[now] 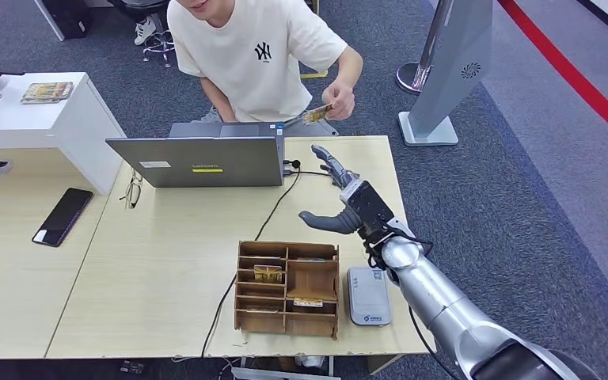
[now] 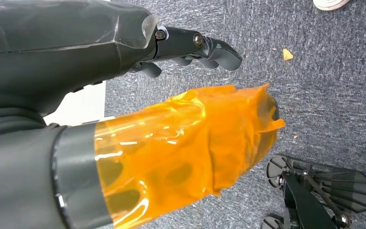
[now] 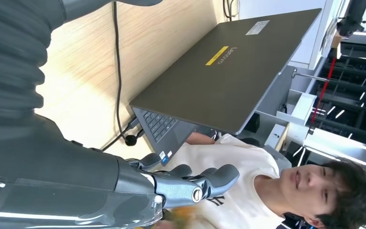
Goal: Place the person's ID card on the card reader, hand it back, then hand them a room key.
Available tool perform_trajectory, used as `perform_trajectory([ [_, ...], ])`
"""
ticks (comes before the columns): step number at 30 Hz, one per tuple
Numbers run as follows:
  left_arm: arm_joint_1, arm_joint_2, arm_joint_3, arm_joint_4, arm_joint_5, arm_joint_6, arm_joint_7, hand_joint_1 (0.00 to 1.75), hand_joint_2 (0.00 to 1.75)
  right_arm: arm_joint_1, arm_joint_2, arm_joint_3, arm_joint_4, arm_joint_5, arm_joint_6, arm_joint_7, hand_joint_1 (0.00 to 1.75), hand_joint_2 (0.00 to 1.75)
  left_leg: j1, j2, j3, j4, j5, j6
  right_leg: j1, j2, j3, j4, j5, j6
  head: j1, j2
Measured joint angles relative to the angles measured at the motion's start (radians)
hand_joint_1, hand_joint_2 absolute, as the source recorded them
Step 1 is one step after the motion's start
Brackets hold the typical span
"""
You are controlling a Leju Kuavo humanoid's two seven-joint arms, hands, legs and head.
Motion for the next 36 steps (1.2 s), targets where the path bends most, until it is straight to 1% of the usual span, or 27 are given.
perform_trajectory([
  [13,0.0,-0.001,0.0,0.0,0.009,0.006,0.0,0.0,0.0,0.053,-0.001,-0.013,-0.062,-0.014,-0.002,0.0,0.0,1.75,0.0,0.0,0.0,0.0,0.0,0.0,0.0,0.0,0.0,0.0,0.0,0.0,0.0,0.0],
  [25,0.001,-0.003,0.0,0.0,0.014,0.011,0.0,0.0,0.0,0.111,-0.02,-0.034,-0.158,-0.017,-0.017,-0.003,0.02,1.75,0.0,0.0,0.0,0.0,0.0,0.0,0.0,0.0,0.0,0.0,0.0,0.0,0.0,0.0],
  [28,0.001,-0.003,0.0,0.0,0.016,0.011,0.0,0.0,0.0,0.122,-0.026,-0.035,-0.176,-0.012,-0.019,-0.005,0.18,1.75,0.0,0.0,0.0,0.0,0.0,0.0,0.0,0.0,0.0,0.0,0.0,0.0,0.0,0.0],
  [30,0.001,-0.004,0.0,0.0,0.017,0.011,0.0,0.0,0.0,0.127,-0.03,-0.035,-0.185,-0.01,-0.022,-0.005,0.44,1.75,0.0,0.0,0.0,0.0,0.0,0.0,0.0,0.0,0.0,0.0,0.0,0.0,0.0,0.0],
  [32,0.001,-0.004,0.0,0.0,0.018,0.011,0.0,0.0,0.0,0.133,-0.034,-0.036,-0.194,-0.01,-0.027,-0.005,0.63,1.75,0.0,0.0,0.0,0.0,0.0,0.0,0.0,0.0,0.0,0.0,0.0,0.0,0.0,0.0],
  [36,0.001,-0.004,0.0,0.0,0.02,0.011,0.0,0.0,0.0,0.144,-0.042,-0.037,-0.209,-0.002,-0.034,-0.005,0.63,1.75,0.0,0.0,0.0,0.0,0.0,0.0,0.0,0.0,0.0,0.0,0.0,0.0,0.0,0.0],
])
